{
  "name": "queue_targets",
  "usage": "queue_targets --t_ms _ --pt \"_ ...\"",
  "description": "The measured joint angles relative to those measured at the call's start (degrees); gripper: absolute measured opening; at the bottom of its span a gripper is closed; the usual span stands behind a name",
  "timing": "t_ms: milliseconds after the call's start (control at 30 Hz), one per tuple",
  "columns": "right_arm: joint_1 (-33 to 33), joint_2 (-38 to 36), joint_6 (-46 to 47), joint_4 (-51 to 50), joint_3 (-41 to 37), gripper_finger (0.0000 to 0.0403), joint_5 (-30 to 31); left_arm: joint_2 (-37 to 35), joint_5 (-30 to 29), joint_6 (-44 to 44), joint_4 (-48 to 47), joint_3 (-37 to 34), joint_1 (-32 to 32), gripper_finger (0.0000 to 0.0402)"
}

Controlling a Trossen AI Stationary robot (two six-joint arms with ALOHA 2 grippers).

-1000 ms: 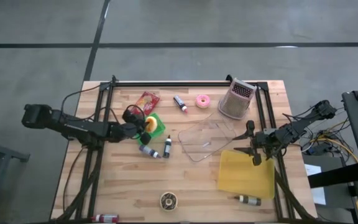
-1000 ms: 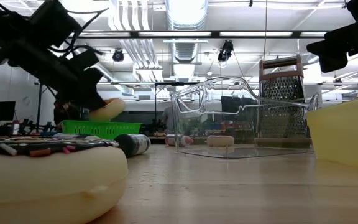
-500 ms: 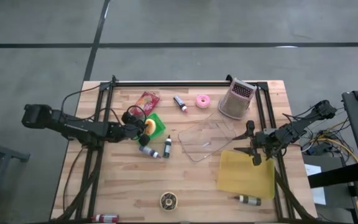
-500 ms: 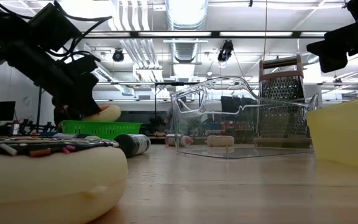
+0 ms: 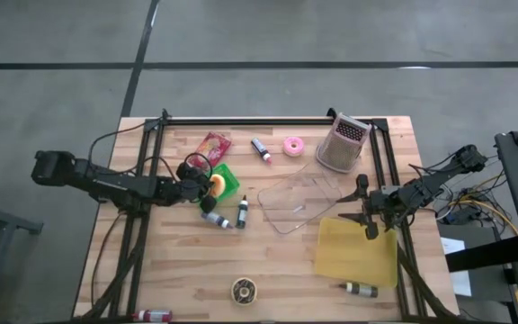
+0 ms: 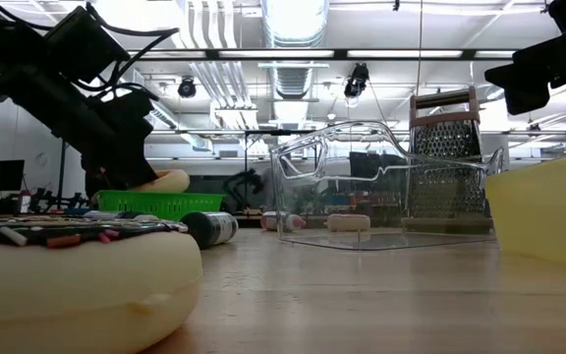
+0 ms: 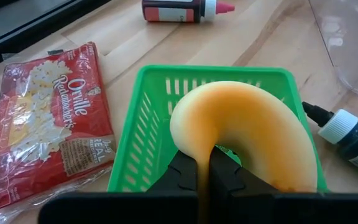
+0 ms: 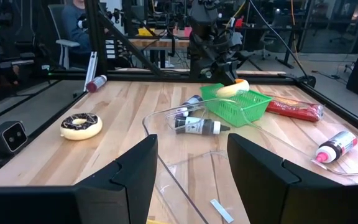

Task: Pick & Place Food Item
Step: Put the yellow donut into the green bin

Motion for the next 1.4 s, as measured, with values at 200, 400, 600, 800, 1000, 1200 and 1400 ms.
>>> queue_targets --t_ms 200,400,600,800,1000,1200,1400 --pt "0.0 0.0 0.0 0.0 0.0 0.0192 0.0 0.0 0.3 0.0 0.0 0.0 0.0 0.0002" --pt "0.0 0.0 0.0 0.0 0.0 0.0192 0.0 0.0 0.6 0.0 -0.1 0.0 0.0 0.0002" --pt "0.0 0.0 0.0 0.0 0.0 0.0192 0.0 0.0 0.6 0.0 -0.4 0.0 0.0 0.0002" --pt "0.0 0.0 0.0 0.0 0.0 0.0192 0.0 0.0 0.6 0.0 -0.5 0.0 0.0 0.0002" --pt "0.0 0.0 0.0 0.0 0.0 0.0192 0.0 0.0 0.6 0.0 -0.5 0.0 0.0 0.0002" --pt "0.0 0.0 0.0 0.0 0.0 0.0192 0.0 0.0 0.7 0.0 -0.4 0.0 0.0 0.0002" --pt "0.0 0.0 0.0 0.0 0.0 0.0192 0.0 0.0 1.9 0.0 -0.9 0.0 0.0 0.0002"
